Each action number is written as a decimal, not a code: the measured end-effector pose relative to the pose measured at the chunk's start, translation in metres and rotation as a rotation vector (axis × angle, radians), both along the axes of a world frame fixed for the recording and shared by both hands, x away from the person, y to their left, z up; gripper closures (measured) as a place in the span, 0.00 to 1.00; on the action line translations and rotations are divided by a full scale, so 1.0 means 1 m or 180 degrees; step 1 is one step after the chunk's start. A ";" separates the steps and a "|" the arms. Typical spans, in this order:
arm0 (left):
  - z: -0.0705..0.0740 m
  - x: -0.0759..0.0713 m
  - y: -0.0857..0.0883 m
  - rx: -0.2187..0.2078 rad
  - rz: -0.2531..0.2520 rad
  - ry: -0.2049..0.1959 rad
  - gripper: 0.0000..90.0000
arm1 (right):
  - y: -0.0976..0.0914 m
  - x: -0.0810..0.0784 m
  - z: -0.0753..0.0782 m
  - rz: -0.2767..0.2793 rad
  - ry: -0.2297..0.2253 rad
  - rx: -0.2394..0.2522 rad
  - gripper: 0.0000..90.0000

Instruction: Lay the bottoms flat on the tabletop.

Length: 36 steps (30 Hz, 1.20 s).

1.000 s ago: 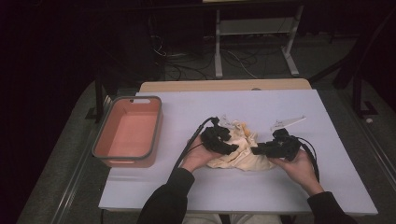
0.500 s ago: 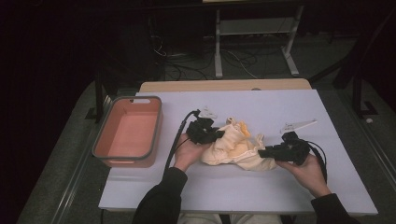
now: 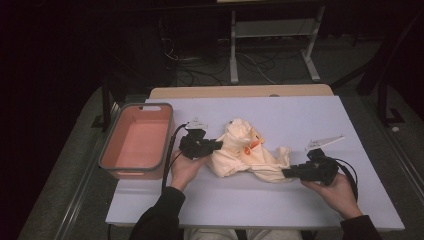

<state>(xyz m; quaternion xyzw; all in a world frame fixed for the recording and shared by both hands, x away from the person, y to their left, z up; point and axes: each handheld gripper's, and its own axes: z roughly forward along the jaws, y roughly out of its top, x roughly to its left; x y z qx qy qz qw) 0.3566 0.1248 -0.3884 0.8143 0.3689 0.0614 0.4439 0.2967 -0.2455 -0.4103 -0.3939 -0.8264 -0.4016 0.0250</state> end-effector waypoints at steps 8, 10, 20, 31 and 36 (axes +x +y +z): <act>-0.016 -0.015 0.011 0.0063 -0.0024 0.0169 0.90 | 0.006 -0.013 -0.006 0.0122 0.0121 -0.0111 0.88; -0.019 -0.019 0.014 0.0053 -0.0005 0.0233 0.90 | 0.007 -0.015 -0.008 0.0156 0.0140 -0.0138 0.89; -0.033 -0.031 0.019 0.0105 -0.0001 0.0338 0.90 | 0.015 -0.029 -0.016 0.0257 0.0273 -0.0236 0.92; -0.038 -0.032 0.023 -0.0036 0.0036 0.0397 0.90 | 0.001 -0.043 0.003 0.0148 0.0096 -0.0099 0.75; -0.038 -0.031 0.023 -0.0054 0.0036 0.0399 0.90 | -0.015 -0.031 0.016 -0.0036 -0.0064 -0.0035 0.74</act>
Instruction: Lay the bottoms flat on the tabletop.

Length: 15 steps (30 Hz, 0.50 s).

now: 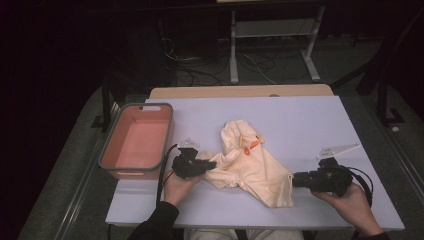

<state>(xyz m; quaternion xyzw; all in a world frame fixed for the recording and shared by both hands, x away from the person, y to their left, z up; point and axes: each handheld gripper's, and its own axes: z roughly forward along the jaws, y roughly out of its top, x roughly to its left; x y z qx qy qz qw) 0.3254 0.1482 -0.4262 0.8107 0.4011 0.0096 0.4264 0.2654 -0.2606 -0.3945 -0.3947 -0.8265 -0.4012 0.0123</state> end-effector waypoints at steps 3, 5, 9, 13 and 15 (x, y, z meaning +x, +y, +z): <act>0.000 0.000 0.000 -0.0011 0.0002 -0.0003 0.90 | -0.007 0.007 0.006 -0.0078 -0.0048 0.0001 0.74; -0.001 0.001 0.000 -0.0020 0.0005 0.0010 0.90 | -0.011 0.013 0.011 -0.0147 -0.0102 0.0049 0.74; -0.002 0.002 0.001 -0.0054 0.0014 0.0038 0.90 | -0.012 0.029 0.009 -0.0169 -0.0130 0.0067 0.73; -0.002 0.003 0.001 -0.0046 0.0001 0.0027 0.90 | -0.004 0.045 0.001 -0.0132 -0.0097 0.0005 0.72; -0.002 0.003 0.001 -0.0054 0.0003 0.0035 0.90 | 0.002 0.054 -0.002 -0.0100 -0.0091 -0.0032 0.72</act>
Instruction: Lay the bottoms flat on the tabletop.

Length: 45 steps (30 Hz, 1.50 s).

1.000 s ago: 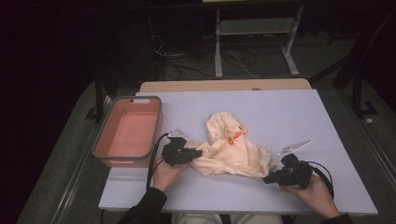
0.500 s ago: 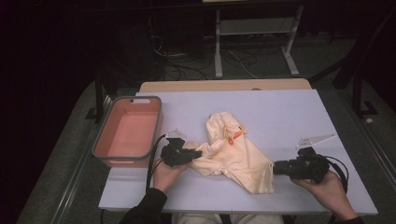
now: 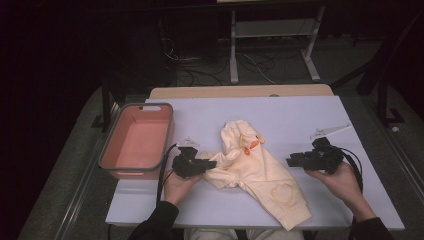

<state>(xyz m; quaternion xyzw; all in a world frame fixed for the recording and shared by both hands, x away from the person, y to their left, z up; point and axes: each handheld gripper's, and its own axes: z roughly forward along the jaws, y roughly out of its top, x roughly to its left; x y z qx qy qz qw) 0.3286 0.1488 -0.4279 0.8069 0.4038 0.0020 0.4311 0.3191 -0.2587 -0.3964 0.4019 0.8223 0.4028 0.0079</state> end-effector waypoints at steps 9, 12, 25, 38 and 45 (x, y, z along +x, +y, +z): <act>0.000 0.000 0.000 0.0009 -0.0016 -0.0015 0.90 | 0.022 0.038 -0.011 0.0067 0.0008 -0.0117 0.69; 0.001 0.000 -0.001 0.0012 -0.0020 -0.0027 0.90 | 0.025 0.046 -0.013 0.0050 0.0023 -0.0118 0.68; 0.002 0.001 -0.002 0.0028 -0.0038 -0.0068 0.90 | 0.033 0.079 -0.030 -0.0040 0.0167 -0.0064 0.65; 0.000 -0.002 -0.001 0.0028 -0.0034 -0.0083 0.90 | 0.046 0.095 -0.046 0.0053 0.0381 -0.0103 0.66; -0.001 -0.003 -0.001 0.0013 -0.0026 -0.0103 0.90 | 0.057 0.101 -0.052 0.0103 0.0435 -0.0023 0.73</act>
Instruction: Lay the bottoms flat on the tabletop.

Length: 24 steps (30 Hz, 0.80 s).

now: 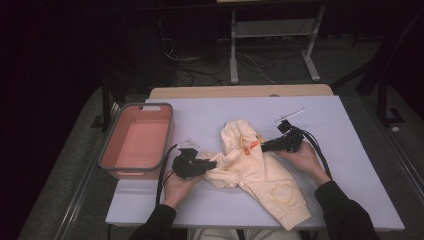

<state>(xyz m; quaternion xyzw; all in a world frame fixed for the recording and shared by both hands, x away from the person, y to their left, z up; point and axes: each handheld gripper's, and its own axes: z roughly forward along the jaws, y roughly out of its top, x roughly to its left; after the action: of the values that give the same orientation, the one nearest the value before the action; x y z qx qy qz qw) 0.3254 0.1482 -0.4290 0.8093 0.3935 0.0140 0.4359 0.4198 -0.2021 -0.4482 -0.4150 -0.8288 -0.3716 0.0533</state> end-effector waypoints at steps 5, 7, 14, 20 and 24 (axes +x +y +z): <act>0.000 0.000 0.000 0.0002 -0.0003 -0.0018 0.90 | 0.007 0.001 -0.003 0.0034 0.0038 0.0034 0.89; 0.000 0.001 0.000 0.0011 -0.0009 -0.0022 0.90 | 0.008 0.001 -0.003 0.0045 0.0018 -0.0005 0.95; 0.001 0.002 -0.001 0.0005 0.0015 -0.0023 0.90 | -0.006 -0.006 0.011 -0.0137 -0.0145 -0.0087 0.97; 0.004 0.003 -0.003 -0.0001 -0.0001 -0.0047 0.90 | -0.035 -0.017 0.019 -0.0349 -0.0154 -0.0037 0.97; 0.004 0.005 -0.004 -0.0020 -0.0006 -0.0039 0.90 | -0.056 -0.029 0.023 -0.0484 -0.0160 0.0013 0.97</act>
<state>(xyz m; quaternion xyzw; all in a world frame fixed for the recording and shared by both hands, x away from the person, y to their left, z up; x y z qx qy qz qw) 0.3308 0.1447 -0.4247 0.8082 0.3902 0.0174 0.4408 0.3904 -0.2576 -0.4249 -0.4673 -0.7951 -0.3866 0.0050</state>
